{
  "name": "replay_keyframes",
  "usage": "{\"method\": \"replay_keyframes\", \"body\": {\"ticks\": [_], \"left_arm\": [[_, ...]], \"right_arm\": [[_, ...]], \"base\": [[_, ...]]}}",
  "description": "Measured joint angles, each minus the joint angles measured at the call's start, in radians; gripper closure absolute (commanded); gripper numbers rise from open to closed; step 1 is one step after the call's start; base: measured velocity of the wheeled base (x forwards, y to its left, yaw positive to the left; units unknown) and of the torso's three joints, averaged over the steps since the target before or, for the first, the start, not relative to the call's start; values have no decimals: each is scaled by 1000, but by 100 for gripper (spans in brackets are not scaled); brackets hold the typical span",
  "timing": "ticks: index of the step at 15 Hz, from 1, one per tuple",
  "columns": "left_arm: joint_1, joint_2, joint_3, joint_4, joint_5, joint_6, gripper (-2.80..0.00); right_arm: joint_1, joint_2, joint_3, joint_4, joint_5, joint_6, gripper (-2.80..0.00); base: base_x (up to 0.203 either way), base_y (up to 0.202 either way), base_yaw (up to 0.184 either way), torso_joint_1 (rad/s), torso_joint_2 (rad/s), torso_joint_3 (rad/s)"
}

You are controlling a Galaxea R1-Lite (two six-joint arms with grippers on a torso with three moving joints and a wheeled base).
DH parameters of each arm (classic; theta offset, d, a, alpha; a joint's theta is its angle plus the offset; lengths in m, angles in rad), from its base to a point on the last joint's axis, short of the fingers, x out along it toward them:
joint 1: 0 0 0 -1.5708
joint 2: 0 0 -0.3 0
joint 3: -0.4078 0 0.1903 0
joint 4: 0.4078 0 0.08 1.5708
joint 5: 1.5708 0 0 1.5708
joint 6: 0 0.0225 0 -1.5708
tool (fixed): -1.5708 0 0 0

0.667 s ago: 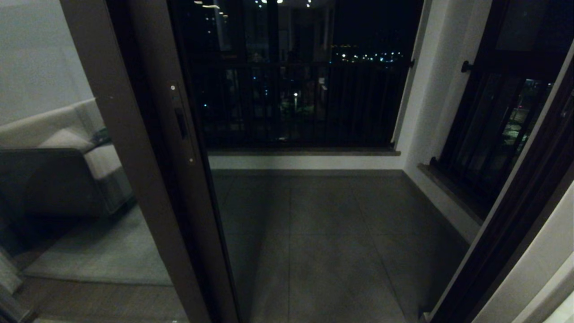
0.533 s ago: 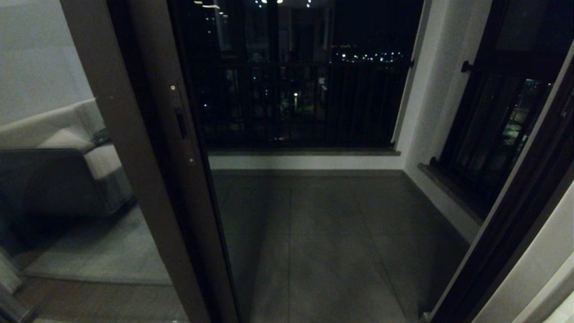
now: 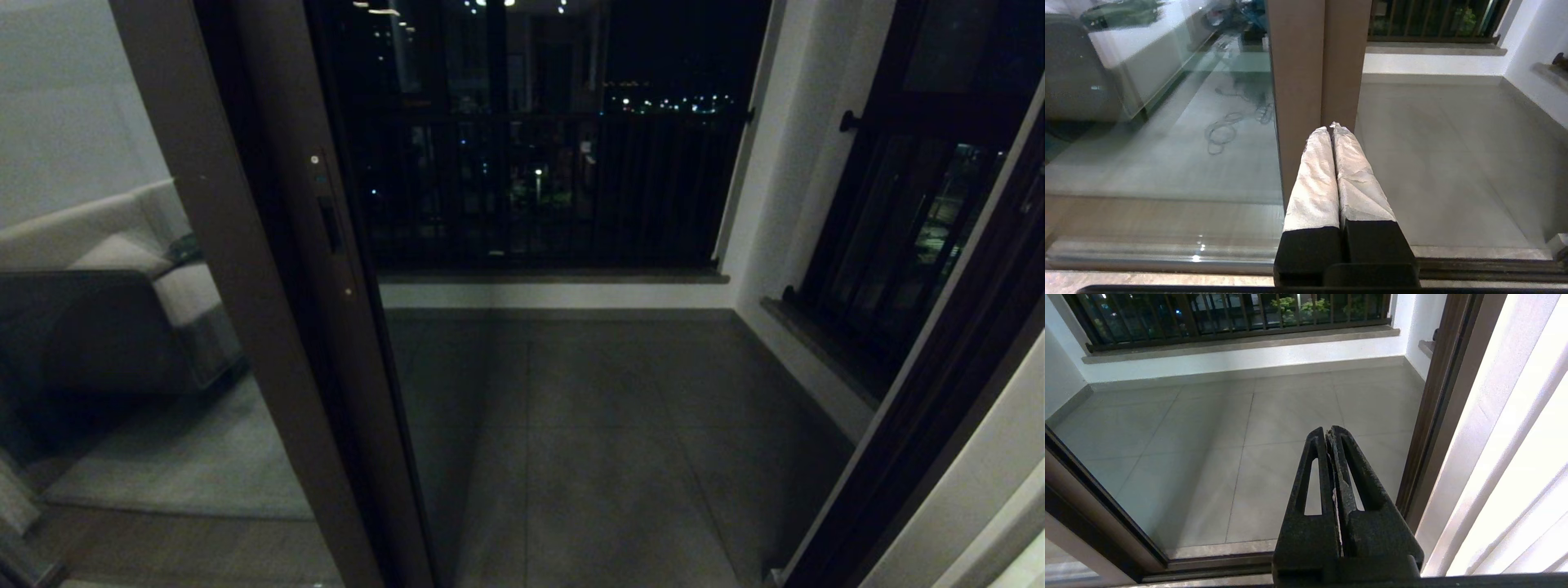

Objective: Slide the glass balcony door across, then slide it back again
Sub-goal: Close the slid door

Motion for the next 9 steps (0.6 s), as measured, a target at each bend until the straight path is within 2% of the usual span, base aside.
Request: {"method": "replay_keyframes", "body": {"ticks": [3, 6, 9], "left_arm": [[1, 46, -120, 37, -38, 0, 0], [2, 172, -236, 41, -129, -1, 0], [2, 351, -402, 39, -213, -2, 0]], "right_arm": [[0, 0, 0, 0, 0, 0, 0], [0, 0, 0, 0, 0, 0, 0], [0, 0, 0, 0, 0, 0, 0]], "base": [[0, 0, 0, 0, 0, 0], [0, 0, 0, 0, 0, 0], [0, 0, 0, 0, 0, 0]]}}
